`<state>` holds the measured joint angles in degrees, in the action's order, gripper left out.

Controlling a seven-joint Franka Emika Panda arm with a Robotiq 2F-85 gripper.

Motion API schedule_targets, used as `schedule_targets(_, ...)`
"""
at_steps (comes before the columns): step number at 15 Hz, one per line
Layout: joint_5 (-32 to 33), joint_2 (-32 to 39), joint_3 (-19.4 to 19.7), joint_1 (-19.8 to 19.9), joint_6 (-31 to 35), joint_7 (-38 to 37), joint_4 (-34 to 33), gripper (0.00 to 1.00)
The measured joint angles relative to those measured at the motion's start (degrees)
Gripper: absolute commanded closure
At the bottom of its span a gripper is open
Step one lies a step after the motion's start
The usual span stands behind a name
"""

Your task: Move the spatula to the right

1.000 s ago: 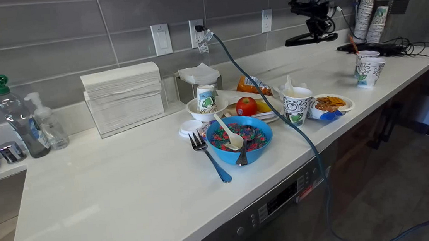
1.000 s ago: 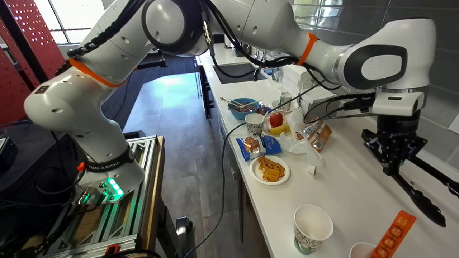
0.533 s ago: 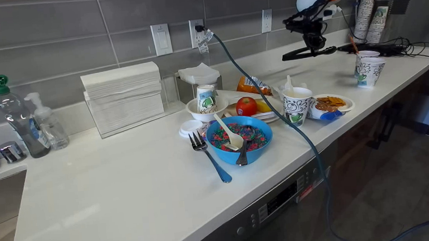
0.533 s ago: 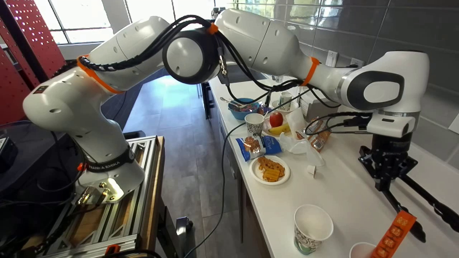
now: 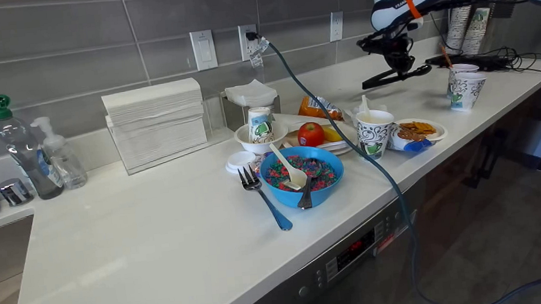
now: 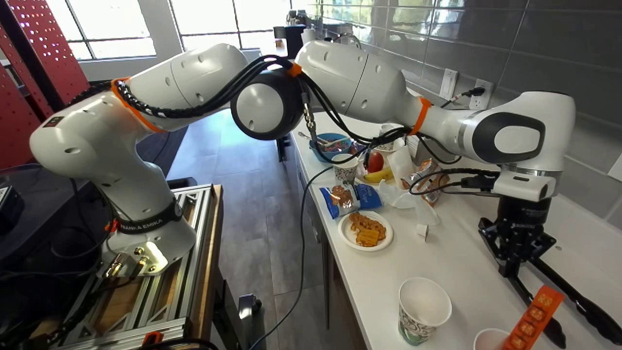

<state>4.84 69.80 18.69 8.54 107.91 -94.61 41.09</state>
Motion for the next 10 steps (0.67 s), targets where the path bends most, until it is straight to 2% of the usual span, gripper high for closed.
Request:
schedule_targets(3, 0.6, 1.5, 0.2, 0.1, -3.1, 0.0, -2.2, 0.97)
schedule_targets(4, 0.6, 1.8, 0.3, 0.1, -3.8, 0.0, -2.6, 0.62)
schedule_targets(6, 0.6, 2.3, 0.4, 0.1, -4.4, 0.0, -3.3, 0.56)
schedule_targets(10, 0.6, 2.5, 0.4, 0.1, -4.3, 0.1, -4.9, 0.26)
